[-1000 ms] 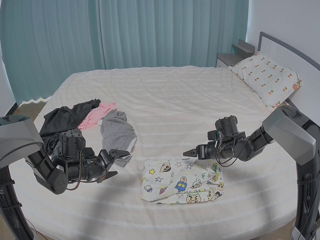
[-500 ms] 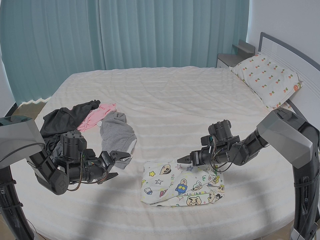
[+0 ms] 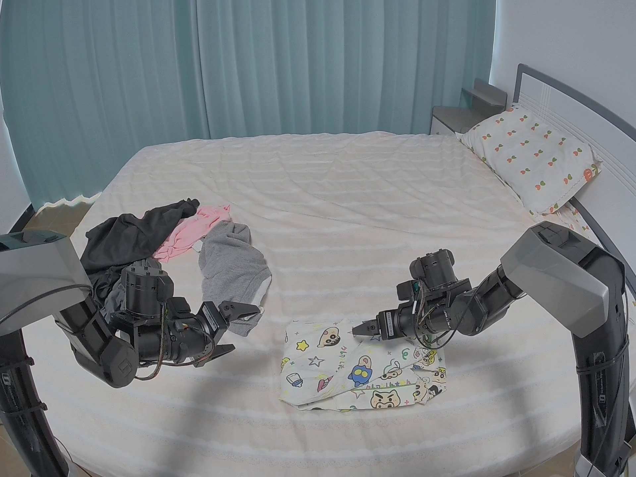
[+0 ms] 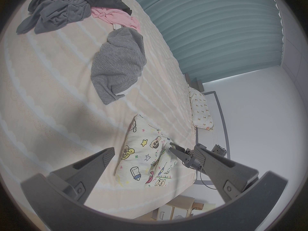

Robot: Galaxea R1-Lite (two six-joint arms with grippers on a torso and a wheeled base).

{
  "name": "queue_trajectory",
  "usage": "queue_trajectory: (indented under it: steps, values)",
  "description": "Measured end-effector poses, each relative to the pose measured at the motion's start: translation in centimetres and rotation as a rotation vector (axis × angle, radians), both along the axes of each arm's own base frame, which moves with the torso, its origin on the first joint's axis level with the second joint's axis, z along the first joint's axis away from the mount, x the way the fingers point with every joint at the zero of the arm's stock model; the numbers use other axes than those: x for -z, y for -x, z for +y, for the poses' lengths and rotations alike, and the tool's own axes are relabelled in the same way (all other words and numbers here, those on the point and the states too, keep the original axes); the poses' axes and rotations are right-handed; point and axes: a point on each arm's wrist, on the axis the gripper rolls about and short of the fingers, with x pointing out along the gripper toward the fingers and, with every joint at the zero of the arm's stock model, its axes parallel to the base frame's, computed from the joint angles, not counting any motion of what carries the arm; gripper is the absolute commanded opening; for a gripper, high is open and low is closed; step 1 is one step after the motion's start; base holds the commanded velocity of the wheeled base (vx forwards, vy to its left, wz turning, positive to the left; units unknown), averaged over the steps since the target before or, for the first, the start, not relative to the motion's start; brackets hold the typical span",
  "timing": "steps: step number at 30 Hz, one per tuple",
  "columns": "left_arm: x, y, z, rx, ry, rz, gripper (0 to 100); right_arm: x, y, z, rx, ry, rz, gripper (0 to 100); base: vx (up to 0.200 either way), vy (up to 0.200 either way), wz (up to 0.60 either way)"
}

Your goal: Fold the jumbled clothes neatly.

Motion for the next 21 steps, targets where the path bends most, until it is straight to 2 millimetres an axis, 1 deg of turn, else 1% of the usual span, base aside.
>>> queue_trajectory:
  steps: [8, 9, 14, 21]
  values:
    - [0.0, 0.0, 0.0, 0.0, 0.0, 0.001, 100, 0.4, 0.5, -0.3, -0.029, 0.032, 0.001, 100, 0.0, 0.0, 0.0]
    - [0.0, 0.0, 0.0, 0.0, -0.001, 0.002, 100, 0.4, 0.5, -0.3, -0.029, 0.033, 0.001, 0, 0.0, 0.0, 0.0]
    - [0.1, 0.0, 0.0, 0.0, -0.001, 0.003, 100, 0.2, 0.7, -0.5, -0.029, 0.036, 0.001, 0, 0.0, 0.0, 0.0]
    - [0.2, 0.0, 0.0, 0.0, -0.001, 0.005, 100, -0.7, 0.9, -1.0, -0.01, 0.044, -0.016, 0, 0.0, 0.0, 0.0]
